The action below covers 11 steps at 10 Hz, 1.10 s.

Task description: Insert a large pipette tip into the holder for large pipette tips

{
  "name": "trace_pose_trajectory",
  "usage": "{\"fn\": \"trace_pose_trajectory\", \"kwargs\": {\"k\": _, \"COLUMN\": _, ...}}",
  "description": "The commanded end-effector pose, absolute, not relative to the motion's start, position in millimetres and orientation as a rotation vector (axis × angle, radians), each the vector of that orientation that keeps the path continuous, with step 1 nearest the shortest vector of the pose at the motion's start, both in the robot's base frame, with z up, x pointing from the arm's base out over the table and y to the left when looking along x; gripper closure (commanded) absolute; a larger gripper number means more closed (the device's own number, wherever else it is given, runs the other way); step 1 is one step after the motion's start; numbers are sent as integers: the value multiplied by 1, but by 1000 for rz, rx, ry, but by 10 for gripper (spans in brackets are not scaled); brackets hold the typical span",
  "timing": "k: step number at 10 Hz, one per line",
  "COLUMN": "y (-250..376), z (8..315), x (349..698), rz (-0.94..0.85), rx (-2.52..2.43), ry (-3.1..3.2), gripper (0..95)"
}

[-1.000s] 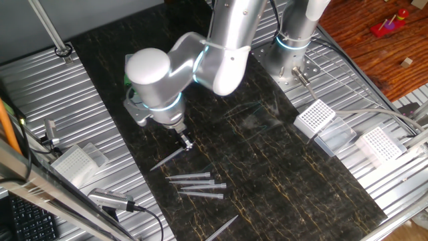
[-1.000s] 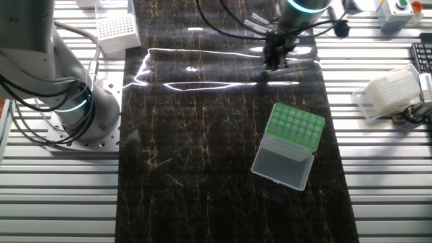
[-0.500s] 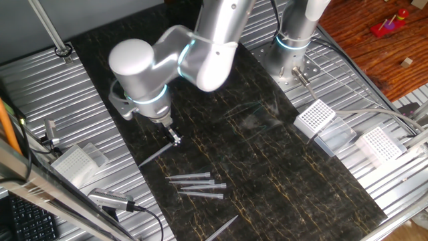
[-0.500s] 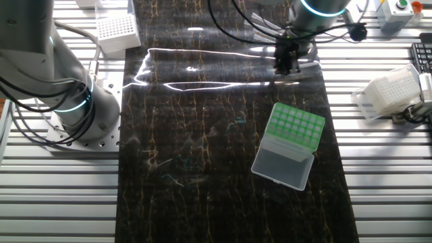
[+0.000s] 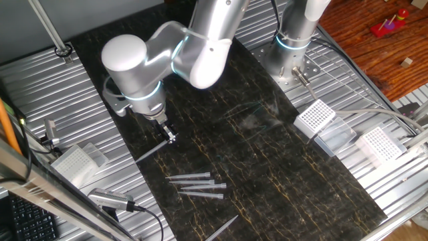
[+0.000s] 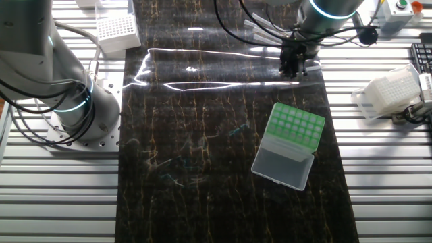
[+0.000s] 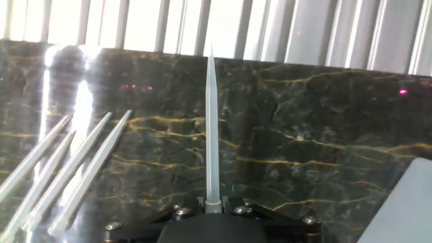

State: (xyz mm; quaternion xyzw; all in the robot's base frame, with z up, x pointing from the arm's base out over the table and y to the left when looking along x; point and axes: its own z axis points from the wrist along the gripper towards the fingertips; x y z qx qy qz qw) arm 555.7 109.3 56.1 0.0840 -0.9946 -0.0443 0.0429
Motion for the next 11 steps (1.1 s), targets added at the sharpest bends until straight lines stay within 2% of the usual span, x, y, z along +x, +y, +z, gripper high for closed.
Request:
{"fn": "trace_pose_trajectory", "kwargs": {"k": 1, "y": 104, "z": 58, "x": 558, "rz": -145, "rx": 269, "ry": -3040, "gripper": 950}}
{"fn": "trace_pose_trajectory", "kwargs": {"k": 11, "y": 101, "z": 59, "x": 559, "rz": -139, "rx": 272, "ry": -3049, "gripper": 950}}
